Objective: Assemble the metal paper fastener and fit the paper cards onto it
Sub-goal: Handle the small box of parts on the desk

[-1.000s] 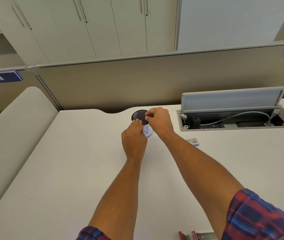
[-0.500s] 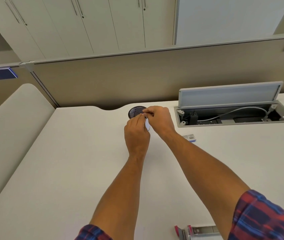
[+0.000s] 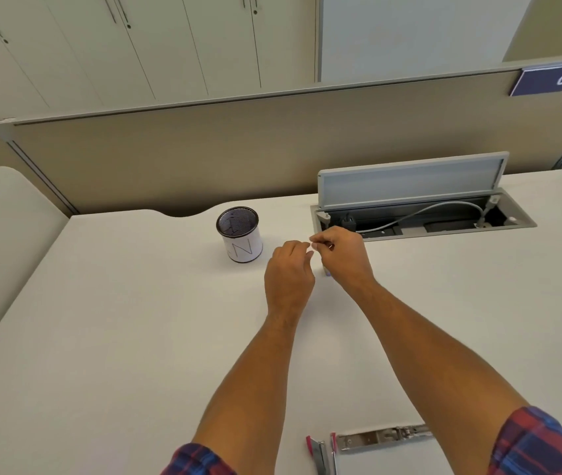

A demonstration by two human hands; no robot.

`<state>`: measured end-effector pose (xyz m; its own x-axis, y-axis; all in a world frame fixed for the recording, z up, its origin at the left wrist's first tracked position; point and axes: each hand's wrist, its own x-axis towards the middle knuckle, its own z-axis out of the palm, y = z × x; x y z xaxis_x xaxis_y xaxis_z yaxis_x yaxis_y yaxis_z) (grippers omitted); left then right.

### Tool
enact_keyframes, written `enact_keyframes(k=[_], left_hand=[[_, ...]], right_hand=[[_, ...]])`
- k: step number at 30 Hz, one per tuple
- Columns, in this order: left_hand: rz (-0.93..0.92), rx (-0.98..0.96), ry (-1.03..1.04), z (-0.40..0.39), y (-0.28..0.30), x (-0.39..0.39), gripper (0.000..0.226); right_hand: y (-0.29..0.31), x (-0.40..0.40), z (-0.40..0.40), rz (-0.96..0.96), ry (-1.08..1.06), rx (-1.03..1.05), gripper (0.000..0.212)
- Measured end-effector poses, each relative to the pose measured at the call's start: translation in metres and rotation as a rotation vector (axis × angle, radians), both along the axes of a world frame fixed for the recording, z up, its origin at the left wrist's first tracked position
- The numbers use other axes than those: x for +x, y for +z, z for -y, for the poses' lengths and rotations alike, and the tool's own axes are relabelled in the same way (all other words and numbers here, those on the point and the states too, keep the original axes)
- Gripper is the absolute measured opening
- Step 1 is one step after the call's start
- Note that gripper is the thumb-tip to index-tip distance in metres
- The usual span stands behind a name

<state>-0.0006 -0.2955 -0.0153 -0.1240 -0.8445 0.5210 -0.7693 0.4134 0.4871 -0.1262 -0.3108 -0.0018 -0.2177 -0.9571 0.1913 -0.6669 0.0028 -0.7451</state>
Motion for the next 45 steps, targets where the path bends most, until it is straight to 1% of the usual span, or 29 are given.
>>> enact_keyframes(k=[4, 7, 10, 12, 15, 18, 21, 23, 26, 31, 36, 39, 43, 45], left_hand=[[-0.037, 0.178, -0.020, -0.004, -0.013, -0.021, 0.031], [-0.018, 0.277, -0.019, -0.004, -0.023, -0.033, 0.037], [0.020, 0.320, -0.032, -0.002, -0.034, -0.040, 0.038], [0.039, 0.333, -0.043, -0.001, -0.039, -0.043, 0.037], [0.038, 0.315, -0.059, -0.001, -0.044, -0.047, 0.035], [0.026, 0.303, -0.082, -0.001, -0.046, -0.050, 0.036], [0.029, 0.304, -0.082, -0.001, -0.048, -0.052, 0.040], [0.034, 0.297, -0.080, -0.001, -0.049, -0.053, 0.042], [0.029, 0.271, -0.081, -0.002, -0.050, -0.055, 0.045], [0.044, 0.244, -0.083, -0.004, -0.049, -0.054, 0.049], [0.009, 0.210, -0.071, -0.008, -0.048, -0.054, 0.049], [0.010, 0.165, -0.093, -0.008, -0.047, -0.053, 0.046], [-0.007, 0.148, -0.093, -0.006, -0.045, -0.052, 0.046], [-0.009, 0.153, -0.093, -0.006, -0.045, -0.052, 0.048]], right_hand=[[-0.013, -0.023, -0.010, 0.038, -0.103, 0.082, 0.024], [-0.023, -0.039, -0.016, 0.023, -0.128, 0.131, 0.028], [-0.034, -0.052, -0.021, 0.022, -0.111, 0.191, 0.041], [-0.042, -0.058, -0.021, -0.003, -0.041, 0.218, 0.046], [-0.050, -0.064, -0.021, -0.084, 0.073, 0.200, 0.043], [-0.056, -0.074, -0.021, -0.164, 0.183, 0.147, 0.038], [-0.059, -0.085, -0.024, -0.146, 0.245, 0.118, 0.039], [-0.061, -0.088, -0.028, -0.104, 0.239, 0.077, 0.038], [-0.063, -0.088, -0.031, -0.097, 0.222, 0.035, 0.037], [-0.065, -0.090, -0.032, -0.084, 0.182, 0.027, 0.039], [-0.063, -0.092, -0.033, 0.002, 0.143, -0.017, 0.031], [-0.063, -0.092, -0.035, -0.013, 0.115, -0.019, 0.029], [-0.063, -0.089, -0.036, -0.025, 0.142, -0.013, 0.037], [-0.062, -0.089, -0.036, -0.027, 0.148, 0.006, 0.035]])
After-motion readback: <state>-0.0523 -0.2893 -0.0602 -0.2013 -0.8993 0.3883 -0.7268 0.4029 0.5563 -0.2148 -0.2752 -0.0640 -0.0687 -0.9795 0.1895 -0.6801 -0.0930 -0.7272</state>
